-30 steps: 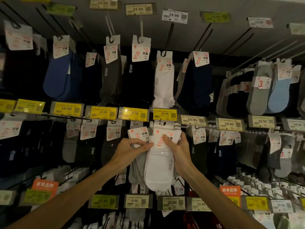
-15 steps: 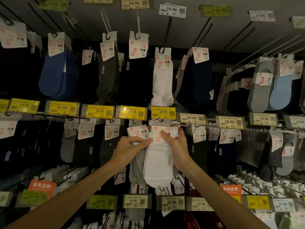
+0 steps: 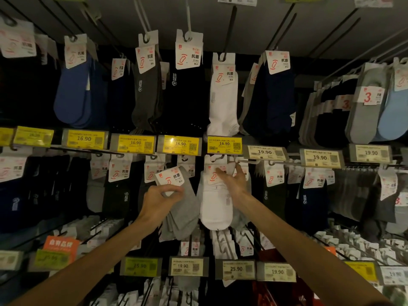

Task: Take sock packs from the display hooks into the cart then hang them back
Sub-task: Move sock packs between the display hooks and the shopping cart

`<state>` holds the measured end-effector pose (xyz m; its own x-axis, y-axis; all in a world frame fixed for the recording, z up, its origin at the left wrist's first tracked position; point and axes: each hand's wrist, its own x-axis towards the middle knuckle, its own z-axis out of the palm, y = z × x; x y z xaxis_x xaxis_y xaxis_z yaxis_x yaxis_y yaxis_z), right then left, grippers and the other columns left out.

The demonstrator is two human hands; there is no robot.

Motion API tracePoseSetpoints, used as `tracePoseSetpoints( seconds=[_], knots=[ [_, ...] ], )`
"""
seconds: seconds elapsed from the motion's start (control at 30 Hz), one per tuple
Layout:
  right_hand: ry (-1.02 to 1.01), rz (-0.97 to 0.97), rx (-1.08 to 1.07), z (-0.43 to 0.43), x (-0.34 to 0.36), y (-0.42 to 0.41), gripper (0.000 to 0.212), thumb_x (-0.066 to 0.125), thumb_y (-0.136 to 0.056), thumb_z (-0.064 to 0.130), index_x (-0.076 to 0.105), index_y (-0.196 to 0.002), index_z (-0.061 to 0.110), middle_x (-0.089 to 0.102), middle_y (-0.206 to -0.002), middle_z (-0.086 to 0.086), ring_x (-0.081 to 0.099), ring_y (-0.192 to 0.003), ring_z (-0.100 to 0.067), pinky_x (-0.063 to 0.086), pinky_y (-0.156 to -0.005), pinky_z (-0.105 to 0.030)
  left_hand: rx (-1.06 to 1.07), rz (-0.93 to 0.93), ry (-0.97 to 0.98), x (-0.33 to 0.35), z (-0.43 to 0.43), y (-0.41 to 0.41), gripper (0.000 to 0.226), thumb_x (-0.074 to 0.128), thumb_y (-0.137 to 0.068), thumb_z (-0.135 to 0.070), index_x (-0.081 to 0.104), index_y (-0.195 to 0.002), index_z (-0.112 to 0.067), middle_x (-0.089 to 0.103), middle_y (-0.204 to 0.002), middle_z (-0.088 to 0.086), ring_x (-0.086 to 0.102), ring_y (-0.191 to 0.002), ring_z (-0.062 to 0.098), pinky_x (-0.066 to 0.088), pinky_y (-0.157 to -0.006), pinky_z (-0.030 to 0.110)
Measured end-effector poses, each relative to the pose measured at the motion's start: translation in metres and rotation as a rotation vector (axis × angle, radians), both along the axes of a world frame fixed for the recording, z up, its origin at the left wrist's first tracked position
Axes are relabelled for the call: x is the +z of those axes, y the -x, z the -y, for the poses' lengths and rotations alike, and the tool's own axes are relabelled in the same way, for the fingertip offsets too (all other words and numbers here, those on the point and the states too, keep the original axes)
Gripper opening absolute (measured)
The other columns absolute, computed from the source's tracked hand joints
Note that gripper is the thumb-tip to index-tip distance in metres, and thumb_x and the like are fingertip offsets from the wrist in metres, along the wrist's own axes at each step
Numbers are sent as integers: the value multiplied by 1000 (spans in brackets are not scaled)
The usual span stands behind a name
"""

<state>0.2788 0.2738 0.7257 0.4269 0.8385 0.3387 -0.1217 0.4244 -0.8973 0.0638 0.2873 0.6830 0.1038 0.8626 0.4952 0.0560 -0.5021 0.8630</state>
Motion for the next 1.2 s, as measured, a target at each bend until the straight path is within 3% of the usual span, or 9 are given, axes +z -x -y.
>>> tracePoseSetpoints(
  seconds=[0.1,0.2,0.33,0.5,0.7,0.87,0.97,1.13,1.2],
  knots=[
    [30,59,-60,-17,-6,-3,37,70,-88,12,50,-117,23,68,-113,-5,66,-84,-11,53,-60,-15,-31,18,21,-1,3,9,14,75,-83,-1,79,-84,-14,65,-105,-8,56,-108,12,53,-89,28],
    [49,104,-97,-31,-12,-5,30,67,-91,16,49,-115,19,66,-114,-6,65,-92,-16,52,-65,-17,-52,33,9,2,7,17,13,74,-84,-2,80,-83,-14,66,-109,-6,56,-112,14,52,-93,31],
    [121,218,-157,-45,-16,-5,54,65,-92,30,42,-138,11,59,-130,-9,57,-119,-28,50,-95,-37,-79,50,-19,8,15,30,12,71,-87,-6,79,-87,-16,66,-113,-4,57,-112,13,53,-91,28],
    [243,421,-301,-51,-15,-6,70,56,-94,47,25,-149,15,45,-144,-16,41,-132,-39,42,-99,-44,-112,23,-4,12,24,48,15,69,-88,-7,79,-89,-18,65,-116,-5,57,-112,11,52,-79,17],
    [298,516,-348,-51,-16,-2,67,52,-97,44,20,-147,12,50,-132,-22,44,-123,-43,43,-88,-43,-167,3,27,9,36,62,17,67,-91,-10,77,-94,-23,59,-123,-7,56,-114,12,54,-77,20],
    [337,527,-381,-40,-26,-2,81,63,-91,43,19,-147,5,34,-142,-24,38,-130,-42,40,-104,-45,-256,34,72,1,49,69,27,65,-91,-5,68,-111,-24,54,-129,-11,55,-115,8,56,-82,22],
    [173,564,-441,-12,-47,6,70,64,-92,32,27,-143,4,30,-143,-15,35,-132,-29,35,-111,-38,-286,45,94,-9,56,70,44,67,-89,-3,59,-117,-36,52,-131,-13,53,-118,9,56,-84,25],
    [50,521,-134,61,-90,36,14,57,-97,13,61,-108,7,65,-93,-8,63,-90,-19,50,-75,-27,-329,-18,130,-33,70,62,75,70,-84,1,31,-128,-45,53,-124,-15,54,-110,-3,53,-93,26],
    [95,473,30,91,-95,48,23,48,-102,17,65,-108,2,70,-88,-9,67,-79,-10,53,-69,-21,-396,-69,164,-45,76,51,86,70,-83,4,20,-137,-42,53,-123,-16,57,-105,-6,54,-82,15]
  ],
)
